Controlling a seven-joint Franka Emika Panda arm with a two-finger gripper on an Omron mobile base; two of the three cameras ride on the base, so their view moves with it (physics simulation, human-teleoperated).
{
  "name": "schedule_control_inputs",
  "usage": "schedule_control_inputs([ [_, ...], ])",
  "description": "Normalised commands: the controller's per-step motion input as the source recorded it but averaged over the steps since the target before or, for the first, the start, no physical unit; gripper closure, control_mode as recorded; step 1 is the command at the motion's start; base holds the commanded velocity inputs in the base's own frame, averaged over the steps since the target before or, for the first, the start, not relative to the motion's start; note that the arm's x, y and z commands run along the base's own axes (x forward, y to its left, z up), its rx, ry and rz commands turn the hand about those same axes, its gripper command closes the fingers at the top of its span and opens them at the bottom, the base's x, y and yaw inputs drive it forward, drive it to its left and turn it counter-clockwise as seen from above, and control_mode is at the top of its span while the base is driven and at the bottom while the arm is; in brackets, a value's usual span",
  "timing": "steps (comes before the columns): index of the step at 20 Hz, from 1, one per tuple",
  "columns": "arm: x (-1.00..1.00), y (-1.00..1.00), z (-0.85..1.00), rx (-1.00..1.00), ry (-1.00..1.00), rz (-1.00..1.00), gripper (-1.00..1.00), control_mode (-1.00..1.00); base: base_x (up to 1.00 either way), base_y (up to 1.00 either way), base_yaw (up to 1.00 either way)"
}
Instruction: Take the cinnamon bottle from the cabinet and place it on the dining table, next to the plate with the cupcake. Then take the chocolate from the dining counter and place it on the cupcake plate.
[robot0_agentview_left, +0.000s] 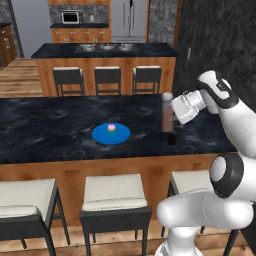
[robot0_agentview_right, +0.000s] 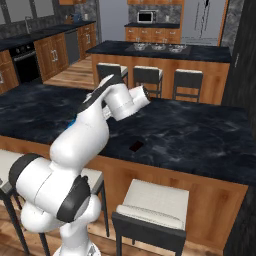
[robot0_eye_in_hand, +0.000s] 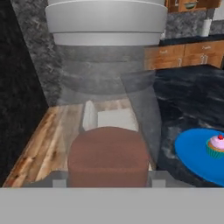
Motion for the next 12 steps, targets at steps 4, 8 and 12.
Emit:
schedule_control_inputs([
  [4,0.44,0.05,-0.26,0.00,-0.17,0.00,1.00,-1.00,0.00,0.00,0.00],
  [8,0.44,0.14,-0.32,0.00,-0.18,0.00,1.00,-1.00,0.00,0.00,0.00],
  [12,0.52,-0.01,-0.18,0.05,-0.02,0.02,1.00,-1.00,0.00,0.00,0.00],
])
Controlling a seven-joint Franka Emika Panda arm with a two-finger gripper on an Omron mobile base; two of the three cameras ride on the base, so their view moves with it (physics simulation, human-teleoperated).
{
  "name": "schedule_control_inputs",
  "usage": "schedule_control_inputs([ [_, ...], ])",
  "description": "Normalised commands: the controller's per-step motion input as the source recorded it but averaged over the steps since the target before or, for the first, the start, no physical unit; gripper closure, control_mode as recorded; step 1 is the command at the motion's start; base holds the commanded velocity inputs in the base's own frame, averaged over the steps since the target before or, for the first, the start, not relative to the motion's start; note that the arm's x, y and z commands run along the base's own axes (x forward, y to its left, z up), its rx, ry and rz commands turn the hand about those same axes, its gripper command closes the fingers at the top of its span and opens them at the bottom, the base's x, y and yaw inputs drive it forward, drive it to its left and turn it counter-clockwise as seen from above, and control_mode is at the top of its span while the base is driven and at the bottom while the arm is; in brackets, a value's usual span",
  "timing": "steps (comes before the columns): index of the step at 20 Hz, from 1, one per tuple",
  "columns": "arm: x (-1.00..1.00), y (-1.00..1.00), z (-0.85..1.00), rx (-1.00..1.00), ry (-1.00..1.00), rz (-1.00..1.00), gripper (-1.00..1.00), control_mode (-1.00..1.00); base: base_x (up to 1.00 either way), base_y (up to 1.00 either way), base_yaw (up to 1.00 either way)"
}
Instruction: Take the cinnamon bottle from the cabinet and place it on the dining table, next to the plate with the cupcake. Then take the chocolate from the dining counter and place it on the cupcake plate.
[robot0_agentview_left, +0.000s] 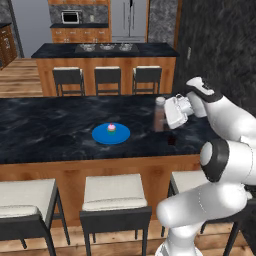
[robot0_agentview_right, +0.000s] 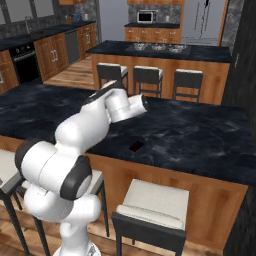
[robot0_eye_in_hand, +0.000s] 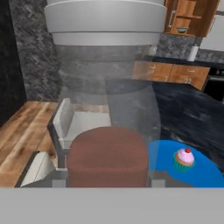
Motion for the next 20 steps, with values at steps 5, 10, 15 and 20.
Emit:
schedule_control_inputs([
  [5,0.55,0.00,-0.19,0.18,0.05,0.07,1.00,-1.00,0.00,0.00,0.00],
  [10,0.51,0.00,-0.17,0.19,0.17,0.09,1.00,-1.00,0.00,0.00,0.00],
  [15,0.43,0.00,-0.27,0.11,0.15,0.11,1.00,-1.00,0.00,0.00,0.00],
  [20,0.35,0.00,-0.21,0.01,0.11,0.13,1.00,-1.00,0.00,0.00,0.00],
])
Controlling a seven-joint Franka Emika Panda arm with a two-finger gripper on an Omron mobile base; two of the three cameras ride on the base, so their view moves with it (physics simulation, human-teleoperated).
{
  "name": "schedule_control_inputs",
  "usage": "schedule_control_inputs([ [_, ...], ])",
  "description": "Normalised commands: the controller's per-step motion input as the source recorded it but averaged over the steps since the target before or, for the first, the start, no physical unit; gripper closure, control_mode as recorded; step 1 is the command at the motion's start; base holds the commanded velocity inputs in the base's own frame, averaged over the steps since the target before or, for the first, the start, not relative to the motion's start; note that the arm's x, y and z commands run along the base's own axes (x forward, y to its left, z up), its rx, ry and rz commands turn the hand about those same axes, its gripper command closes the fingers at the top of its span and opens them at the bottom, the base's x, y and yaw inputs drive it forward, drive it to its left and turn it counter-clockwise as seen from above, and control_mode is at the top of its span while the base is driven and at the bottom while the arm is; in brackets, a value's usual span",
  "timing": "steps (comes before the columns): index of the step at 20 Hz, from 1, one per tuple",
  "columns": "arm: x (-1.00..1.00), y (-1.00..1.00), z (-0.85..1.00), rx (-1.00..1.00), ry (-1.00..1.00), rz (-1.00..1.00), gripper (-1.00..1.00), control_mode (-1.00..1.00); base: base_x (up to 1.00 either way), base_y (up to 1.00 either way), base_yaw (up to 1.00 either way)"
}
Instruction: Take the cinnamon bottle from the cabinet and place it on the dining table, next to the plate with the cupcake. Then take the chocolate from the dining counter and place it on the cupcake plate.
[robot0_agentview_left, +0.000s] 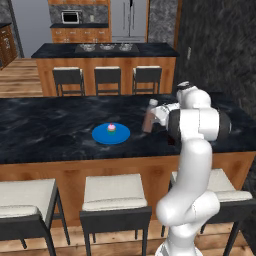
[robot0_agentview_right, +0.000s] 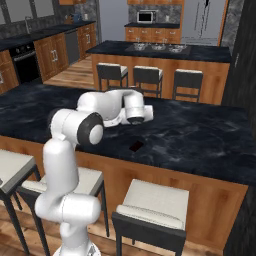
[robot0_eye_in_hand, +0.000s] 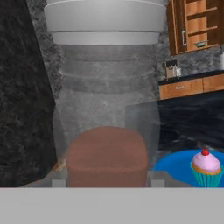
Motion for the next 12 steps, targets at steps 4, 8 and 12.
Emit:
schedule_control_inputs([
  [4,0.27,0.02,-0.10,-0.01,0.06,0.10,1.00,-1.00,0.00,0.00,0.00],
  [8,0.25,0.08,-0.10,-0.04,0.01,0.03,1.00,-1.00,0.00,0.00,0.00],
  [12,0.21,0.18,-0.19,-0.09,-0.01,0.00,1.00,-1.00,0.00,0.00,0.00],
])
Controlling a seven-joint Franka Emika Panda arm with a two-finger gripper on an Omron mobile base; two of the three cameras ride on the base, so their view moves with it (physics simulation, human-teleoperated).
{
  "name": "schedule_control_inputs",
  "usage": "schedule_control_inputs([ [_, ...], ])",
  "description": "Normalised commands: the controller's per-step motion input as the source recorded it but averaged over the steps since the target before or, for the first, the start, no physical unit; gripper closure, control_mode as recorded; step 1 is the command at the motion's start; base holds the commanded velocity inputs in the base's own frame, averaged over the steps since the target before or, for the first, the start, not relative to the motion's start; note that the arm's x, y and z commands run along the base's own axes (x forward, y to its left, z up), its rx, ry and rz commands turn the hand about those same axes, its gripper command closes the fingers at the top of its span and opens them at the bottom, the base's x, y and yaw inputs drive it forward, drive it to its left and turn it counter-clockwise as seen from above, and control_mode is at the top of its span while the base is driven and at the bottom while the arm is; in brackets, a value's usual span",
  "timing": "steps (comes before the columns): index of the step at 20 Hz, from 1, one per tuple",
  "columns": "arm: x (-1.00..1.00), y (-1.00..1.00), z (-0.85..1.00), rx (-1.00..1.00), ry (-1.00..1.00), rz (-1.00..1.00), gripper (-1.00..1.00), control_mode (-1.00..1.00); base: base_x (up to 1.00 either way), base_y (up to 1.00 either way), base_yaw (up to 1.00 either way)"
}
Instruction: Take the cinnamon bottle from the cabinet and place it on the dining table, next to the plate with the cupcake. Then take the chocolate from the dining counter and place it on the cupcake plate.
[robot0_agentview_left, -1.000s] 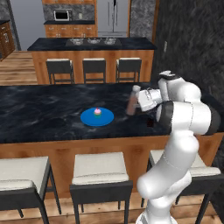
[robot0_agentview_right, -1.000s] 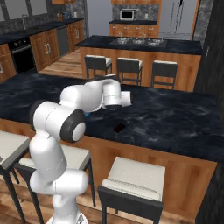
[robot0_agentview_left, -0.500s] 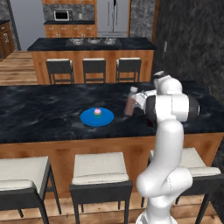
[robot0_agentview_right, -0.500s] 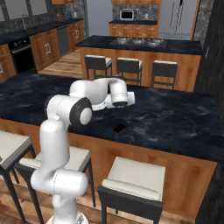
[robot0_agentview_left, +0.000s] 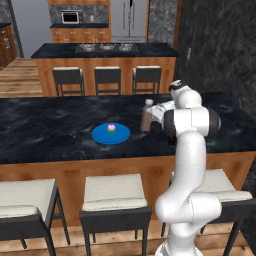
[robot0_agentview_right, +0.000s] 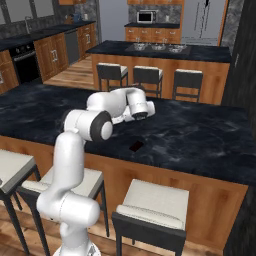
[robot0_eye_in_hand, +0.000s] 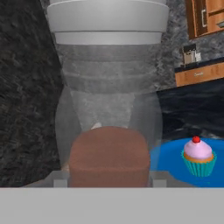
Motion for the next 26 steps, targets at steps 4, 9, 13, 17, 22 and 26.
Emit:
schedule_control_inputs([
  [4,0.03,0.23,-0.21,-0.13,-0.05,0.00,1.00,-1.00,0.00,0.00,0.00],
  [9,0.13,0.10,-0.14,-0.16,-0.08,0.00,1.00,-1.00,0.00,0.00,0.00],
  [13,0.12,0.00,-0.08,-0.14,-0.10,0.00,1.00,-1.00,0.00,0.00,0.00],
  [17,0.16,0.00,-0.10,-0.07,-0.16,0.00,1.00,-1.00,0.00,0.00,0.00],
  [22,0.19,0.00,-0.16,0.01,-0.13,0.00,1.00,-1.00,0.00,0.00,0.00],
  [26,0.19,0.00,-0.14,0.20,-0.02,0.00,1.00,-1.00,0.00,0.00,0.00],
])
